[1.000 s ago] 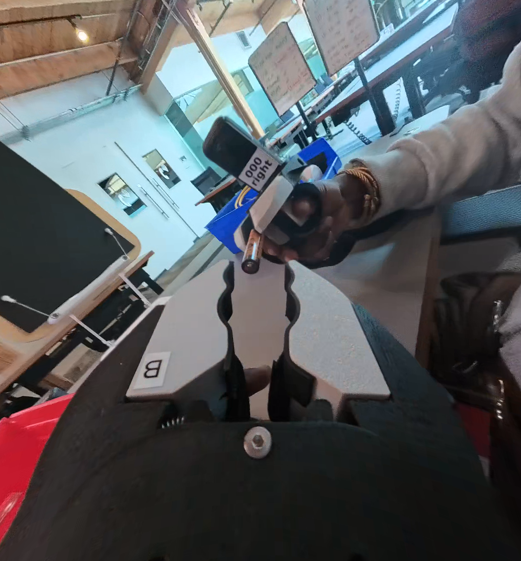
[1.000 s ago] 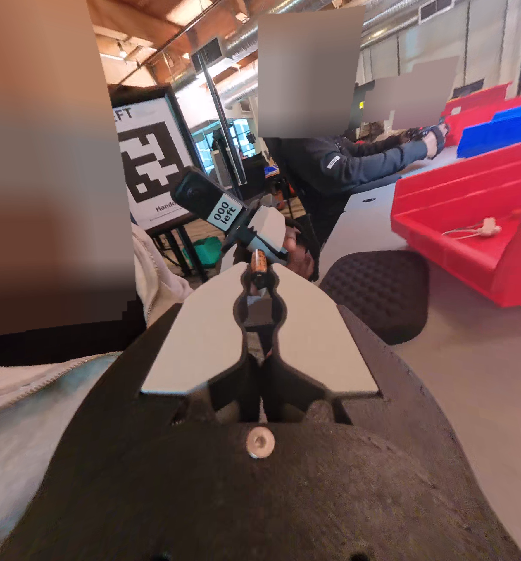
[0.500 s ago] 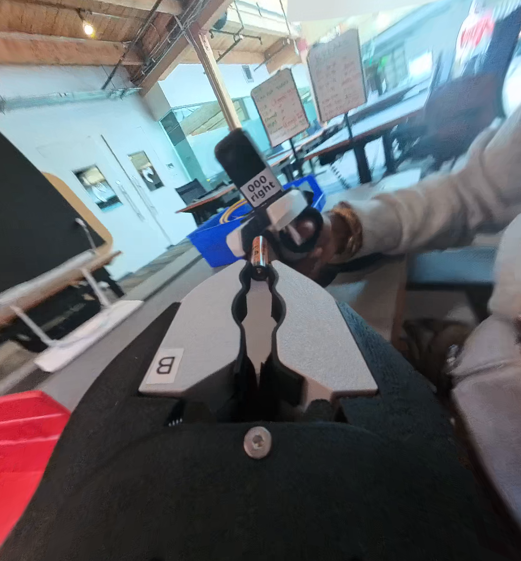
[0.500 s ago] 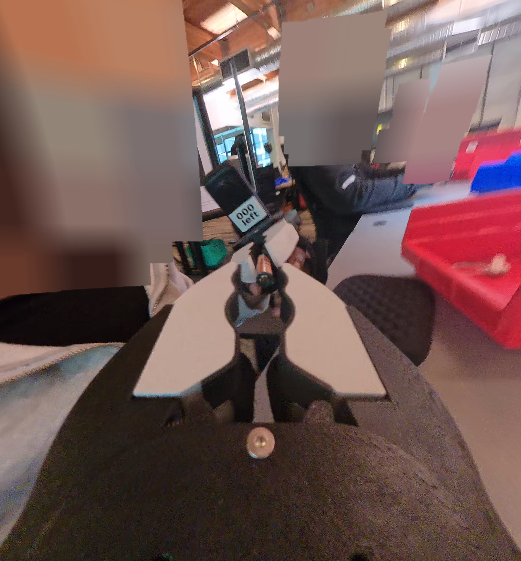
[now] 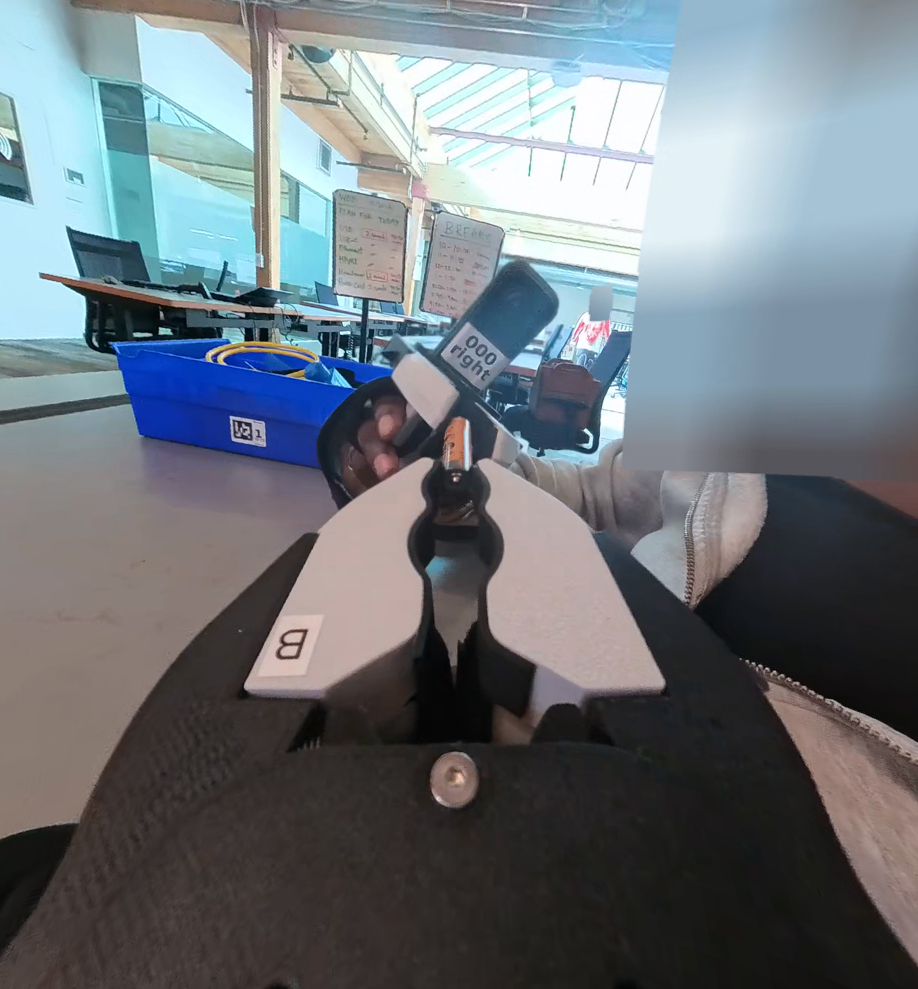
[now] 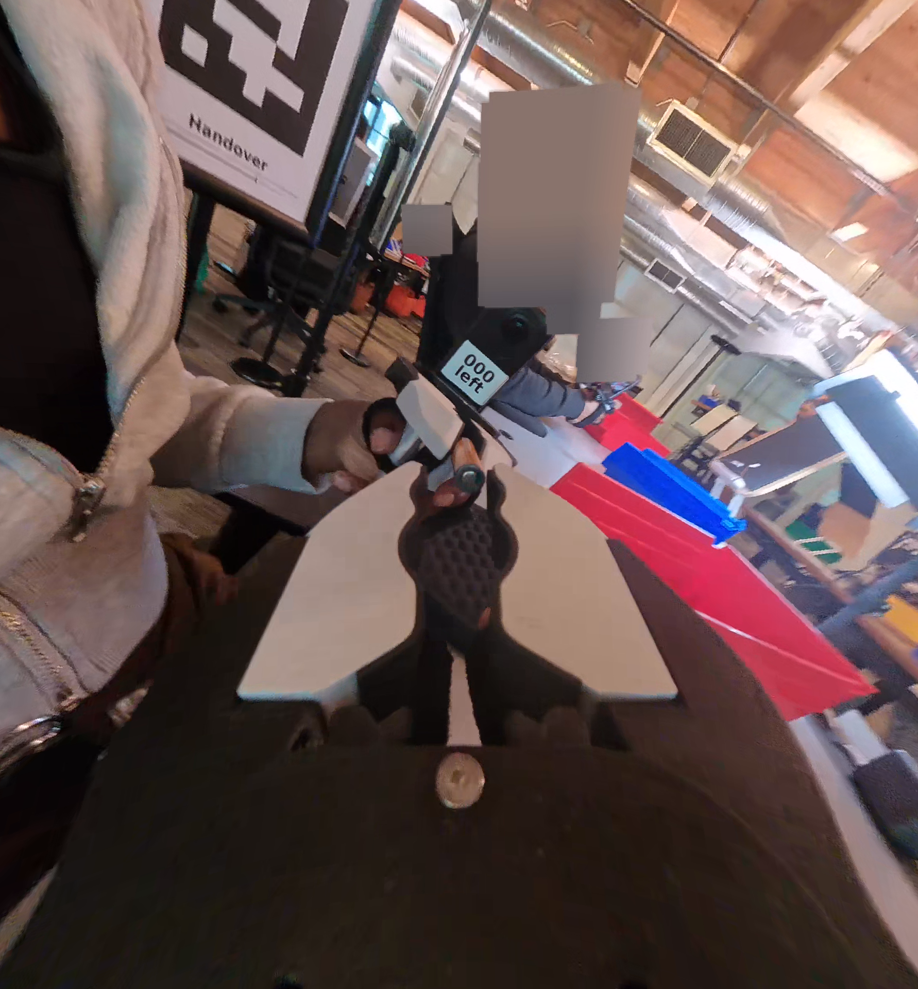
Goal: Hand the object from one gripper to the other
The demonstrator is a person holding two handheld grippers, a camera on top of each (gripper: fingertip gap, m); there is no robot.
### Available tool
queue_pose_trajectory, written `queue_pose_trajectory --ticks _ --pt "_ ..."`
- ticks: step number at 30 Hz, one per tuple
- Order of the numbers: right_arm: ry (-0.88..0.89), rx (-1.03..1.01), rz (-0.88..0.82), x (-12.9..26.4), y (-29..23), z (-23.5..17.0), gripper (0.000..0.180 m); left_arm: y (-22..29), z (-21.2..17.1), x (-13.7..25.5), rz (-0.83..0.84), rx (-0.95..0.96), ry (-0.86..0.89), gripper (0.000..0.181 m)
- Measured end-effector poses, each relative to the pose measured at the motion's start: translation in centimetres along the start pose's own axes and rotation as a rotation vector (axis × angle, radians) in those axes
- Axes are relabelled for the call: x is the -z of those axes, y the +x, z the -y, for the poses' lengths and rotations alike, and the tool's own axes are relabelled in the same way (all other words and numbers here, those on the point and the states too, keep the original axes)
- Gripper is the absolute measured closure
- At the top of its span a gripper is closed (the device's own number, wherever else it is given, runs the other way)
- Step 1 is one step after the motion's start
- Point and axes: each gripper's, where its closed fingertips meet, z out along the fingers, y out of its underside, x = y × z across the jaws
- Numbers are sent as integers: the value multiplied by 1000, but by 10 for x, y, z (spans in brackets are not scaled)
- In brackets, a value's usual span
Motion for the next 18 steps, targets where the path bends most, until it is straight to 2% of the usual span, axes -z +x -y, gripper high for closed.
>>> queue_pose_trajectory --ticks 3,6,8,9,11,14,18 --pt "-24 74 -26 -1 0 -2 163 1 -3 -1 -6 1 -18 171" --pt "-33 62 -12 -1 -1 -3 168 2 -3 -1 -5 -22 -20 171" --pt "-33 -14 3 0 1 -3 168 1 -1 -1 26 -137 -6 164" --pt "-34 -75 4 0 3 -5 169 -1 0 0 66 -227 -1 152" --pt "-30 -224 17 0 8 -9 169 -5 0 2 147 -454 -30 146" --pt "7 -412 63 1 10 -10 169 -9 -4 4 217 -673 -113 145" --pt "36 -492 96 2 9 -7 169 -10 -4 3 239 -759 -131 156"
